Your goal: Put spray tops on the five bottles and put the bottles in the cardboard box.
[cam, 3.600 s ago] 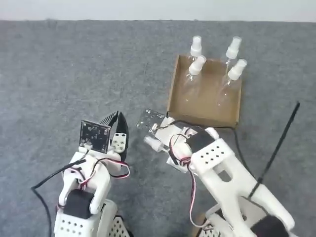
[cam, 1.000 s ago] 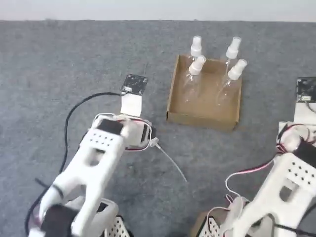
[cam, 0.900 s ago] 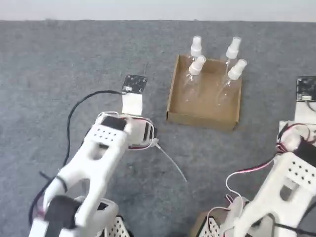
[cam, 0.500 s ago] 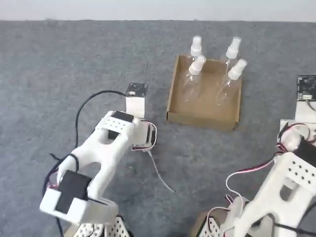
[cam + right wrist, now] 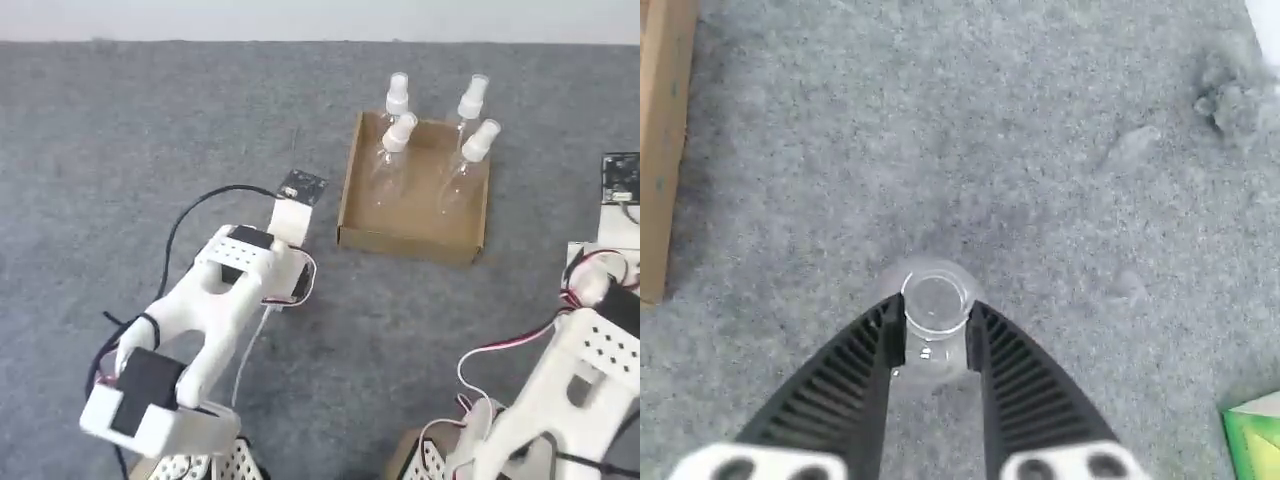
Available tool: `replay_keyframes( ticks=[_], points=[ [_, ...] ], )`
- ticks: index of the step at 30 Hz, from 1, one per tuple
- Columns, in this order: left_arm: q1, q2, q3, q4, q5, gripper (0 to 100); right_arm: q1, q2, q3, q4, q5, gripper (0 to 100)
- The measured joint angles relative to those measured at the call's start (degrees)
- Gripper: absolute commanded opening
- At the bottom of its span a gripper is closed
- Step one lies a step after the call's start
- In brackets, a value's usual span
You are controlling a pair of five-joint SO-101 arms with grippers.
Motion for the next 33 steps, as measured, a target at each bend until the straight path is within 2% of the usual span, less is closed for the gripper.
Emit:
replay_keyframes(
  ticks=[6,8,16,22,28,33],
  points=[
    [0.1,-0.8,0.0,0.0,-3.9,17,0.0,0.0,0.0,0.0,0.0,0.6],
    [0.1,-0.8,0.0,0.0,-3.9,18,0.0,0.0,0.0,0.0,0.0,0.6],
    [0.1,-0.8,1.1,0.0,-4.1,14,0.0,0.0,0.0,0.0,0.0,0.6],
    [0.2,-0.8,1.5,0.0,-4.1,1,0.0,0.0,0.4,0.0,0.0,0.6],
    [0.2,-4.8,1.5,0.6,-4.1,1,0.0,0.1,2.0,-0.1,0.0,0.6],
    [0.2,-15.8,1.5,5.7,-2.5,1,0.0,0.1,2.0,-0.1,0.0,0.6]
  ],
)
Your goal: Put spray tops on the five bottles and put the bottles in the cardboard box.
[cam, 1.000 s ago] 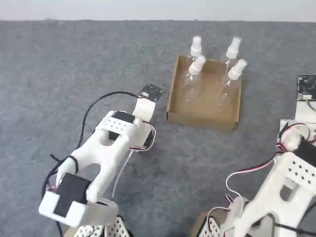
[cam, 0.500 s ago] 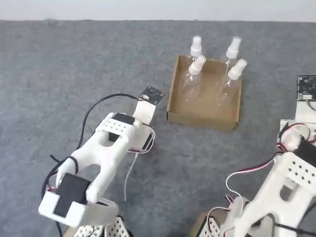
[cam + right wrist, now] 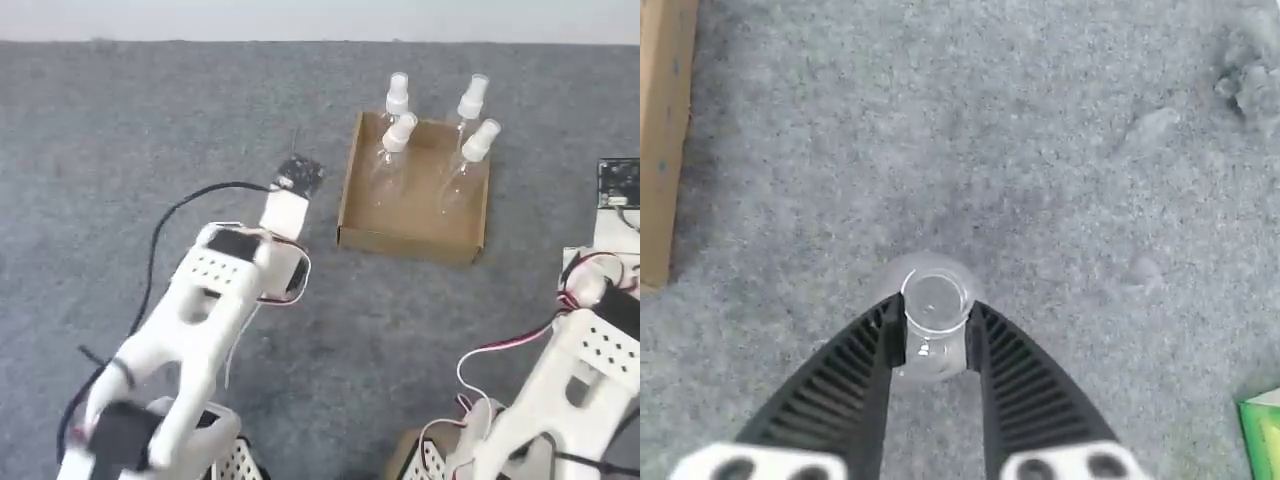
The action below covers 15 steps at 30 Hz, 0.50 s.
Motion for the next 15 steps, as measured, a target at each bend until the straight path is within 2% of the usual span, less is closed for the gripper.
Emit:
replay_keyframes(
  ticks=[5,12,15],
  points=[
    [0.0,-13.2,0.0,4.0,0.4,1,0.0,0.0,-0.5,1.1,3.1,0.6],
    [0.0,-25.8,5.4,3.1,0.4,1,0.0,0.6,-14.3,21.2,13.9,0.6],
    [0.0,-28.0,8.3,0.6,0.4,1,-0.1,0.6,-15.6,23.7,15.1,0.6]
  ],
)
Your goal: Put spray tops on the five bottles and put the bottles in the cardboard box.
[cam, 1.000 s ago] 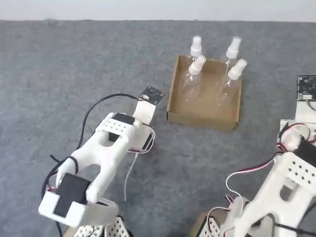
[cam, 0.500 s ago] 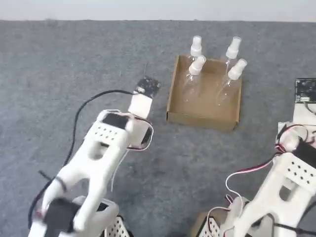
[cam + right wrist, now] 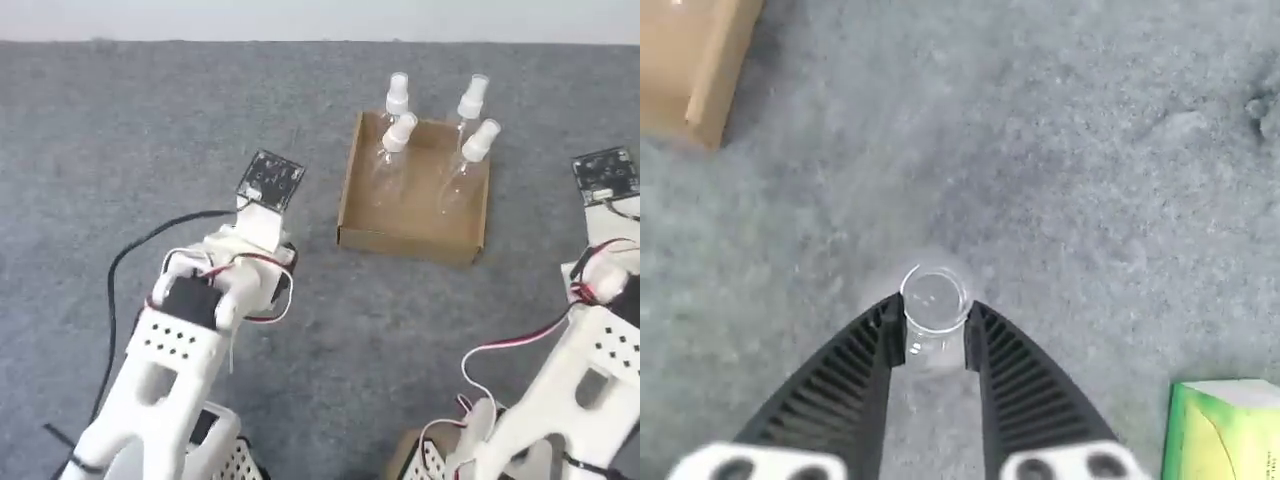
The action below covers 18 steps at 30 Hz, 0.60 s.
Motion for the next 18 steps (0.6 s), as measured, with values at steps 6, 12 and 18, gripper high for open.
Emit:
replay_keyframes(
  ticks=[6,12,18],
  points=[
    [0.0,-4.1,3.3,-1.5,0.0,1,0.1,7.6,-0.1,-3.9,0.1,0.7],
    [0.0,-9.5,6.1,-1.7,0.0,1,-0.1,17.9,-3.3,-7.9,0.2,14.5],
    [-1.7,-13.7,8.9,-3.8,0.0,1,-3.5,21.7,-3.2,-9.0,0.3,19.5]
  ],
)
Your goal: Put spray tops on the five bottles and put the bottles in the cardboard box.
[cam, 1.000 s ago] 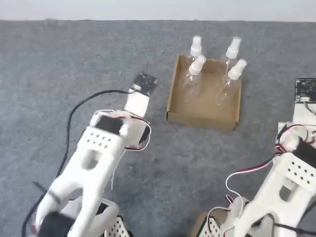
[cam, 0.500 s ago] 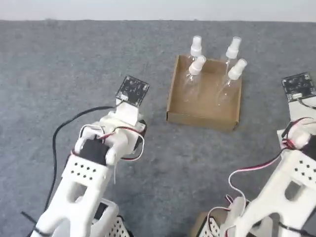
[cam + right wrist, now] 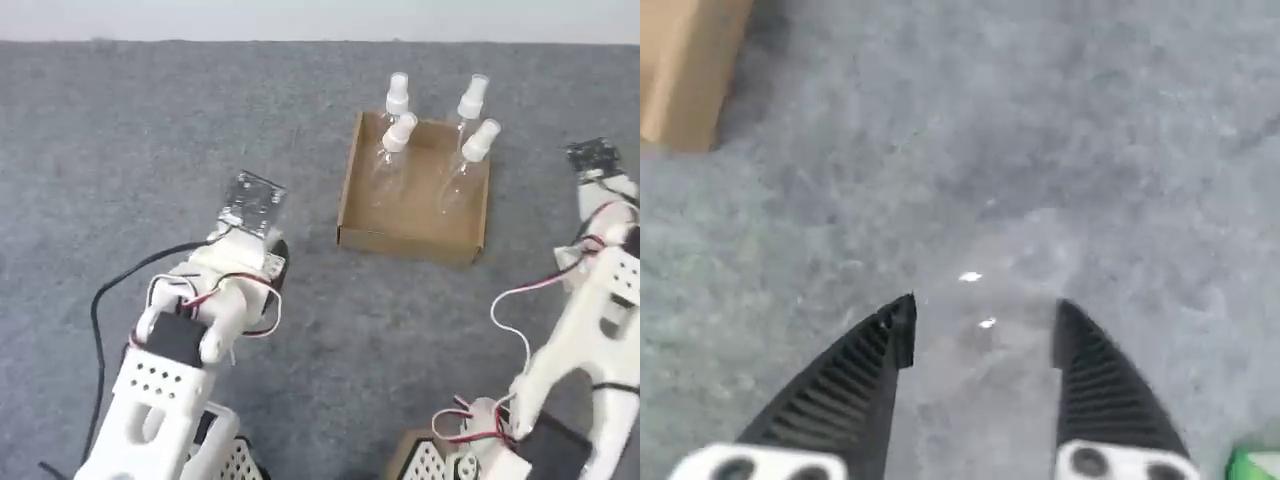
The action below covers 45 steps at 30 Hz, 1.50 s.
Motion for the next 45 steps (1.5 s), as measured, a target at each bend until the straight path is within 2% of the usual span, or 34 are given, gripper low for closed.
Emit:
replay_keyframes(
  ticks=[8,16,26,45],
  points=[
    [-3.5,-3.1,2.2,-0.2,-0.1,1,-4.1,0.0,0.0,0.0,-0.5,19.8],
    [-3.7,-4.2,3.2,-0.2,-0.1,1,-4.0,0.0,-2.3,0.0,-4.0,19.5],
    [-3.6,-4.2,5.5,-3.4,-0.1,1,-1.7,0.0,-2.3,0.0,-3.7,19.5],
    [-3.6,-4.2,5.8,-3.5,-0.1,1,0.4,0.0,1.8,0.0,-3.6,19.5]
  ],
)
